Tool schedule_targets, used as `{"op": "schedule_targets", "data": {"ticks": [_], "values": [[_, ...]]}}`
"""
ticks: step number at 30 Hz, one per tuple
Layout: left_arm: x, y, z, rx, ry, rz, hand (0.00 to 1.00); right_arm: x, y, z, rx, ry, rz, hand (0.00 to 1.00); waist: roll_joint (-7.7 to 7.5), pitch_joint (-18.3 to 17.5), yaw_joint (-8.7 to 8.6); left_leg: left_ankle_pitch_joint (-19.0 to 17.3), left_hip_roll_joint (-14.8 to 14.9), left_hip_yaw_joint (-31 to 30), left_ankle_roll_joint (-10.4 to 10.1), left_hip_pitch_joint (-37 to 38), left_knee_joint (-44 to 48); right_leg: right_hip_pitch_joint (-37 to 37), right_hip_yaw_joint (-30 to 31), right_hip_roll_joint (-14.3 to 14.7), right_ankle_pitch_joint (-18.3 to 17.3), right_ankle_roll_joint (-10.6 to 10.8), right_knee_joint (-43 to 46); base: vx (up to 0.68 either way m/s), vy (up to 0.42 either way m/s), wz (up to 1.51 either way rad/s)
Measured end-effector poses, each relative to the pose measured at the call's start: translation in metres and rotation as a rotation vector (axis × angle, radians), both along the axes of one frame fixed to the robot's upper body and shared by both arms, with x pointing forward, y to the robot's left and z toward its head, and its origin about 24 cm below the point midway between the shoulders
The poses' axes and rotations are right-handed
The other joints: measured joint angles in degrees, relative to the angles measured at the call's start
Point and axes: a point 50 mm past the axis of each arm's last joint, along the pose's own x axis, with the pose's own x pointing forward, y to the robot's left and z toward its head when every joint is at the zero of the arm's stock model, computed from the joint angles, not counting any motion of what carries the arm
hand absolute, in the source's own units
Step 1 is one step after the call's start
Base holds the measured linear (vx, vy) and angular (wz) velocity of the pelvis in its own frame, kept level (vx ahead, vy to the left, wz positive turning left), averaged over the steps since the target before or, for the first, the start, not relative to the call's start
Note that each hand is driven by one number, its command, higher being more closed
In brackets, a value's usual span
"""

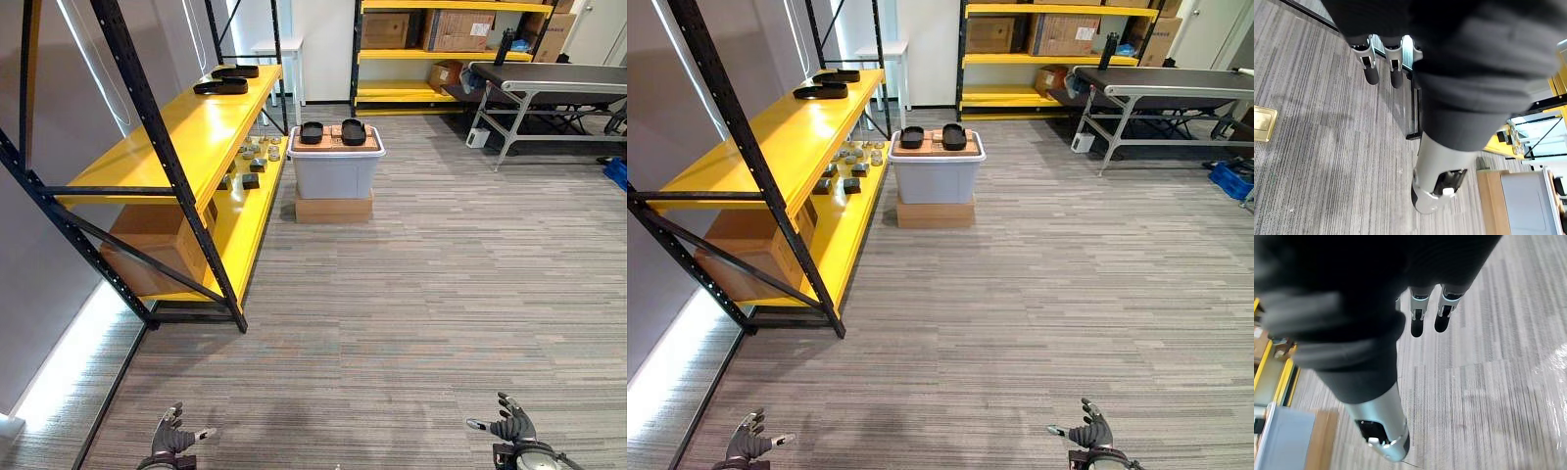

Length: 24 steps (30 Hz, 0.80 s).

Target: Walk over and take plastic housings, then place them on the shelf

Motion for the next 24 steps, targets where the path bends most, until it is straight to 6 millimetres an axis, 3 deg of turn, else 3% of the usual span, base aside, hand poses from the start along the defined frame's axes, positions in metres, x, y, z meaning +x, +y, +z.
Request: {"op": "schedule_targets", "data": {"ticks": [7, 17, 22, 24], "values": [[-0.009, -0.018, -0.010, -0.071, 0.024, -0.020, 0.00, -0.010, 0.012, -0.012, 0.089, -0.006, -0.098, 0.00, -0.28, 0.15, -0.54, 0.77, -0.02, -0.58, 0.13, 0.07, -0.99, -0.06, -1.03, 0.03, 0.00, 0.00, 0.00, -0.03, -0.028, 0.05], [-0.009, -0.018, -0.011, -0.127, -0.002, 0.040, 0.00, -0.016, 0.021, -0.023, 0.166, 0.019, -0.166, 0.00, -0.68, 0.32, -0.55, 2.01, -0.15, -0.48, 0.39, -1.25, -3.08, -2.24, -1.14, 0.12, 0.01, -0.02, -0.03, -0.02, -0.021, 0.00], [-0.008, -0.021, -0.012, -0.157, -0.012, 0.066, 0.00, 0.001, 0.035, -0.023, 0.208, -0.016, -0.165, 0.00, -0.98, 0.82, -0.50, 1.97, -0.22, 0.93, 0.44, -3.61, -3.07, -5.28, 0.16, 0.11, 0.22, -0.28, 0.12, 0.00, -0.022, -0.14], [-0.001, -0.029, -0.012, -0.173, -0.018, 0.030, 0.00, 0.009, 0.037, -0.022, 0.214, -0.029, -0.161, 0.00, -0.80, 2.25, -0.54, 1.01, 0.17, 1.11, 0.30, -3.46, -2.14, -8.38, 0.15, -0.72, -3.65, 1.37, 8.31, 0.03, 0.003, -0.04]]}}
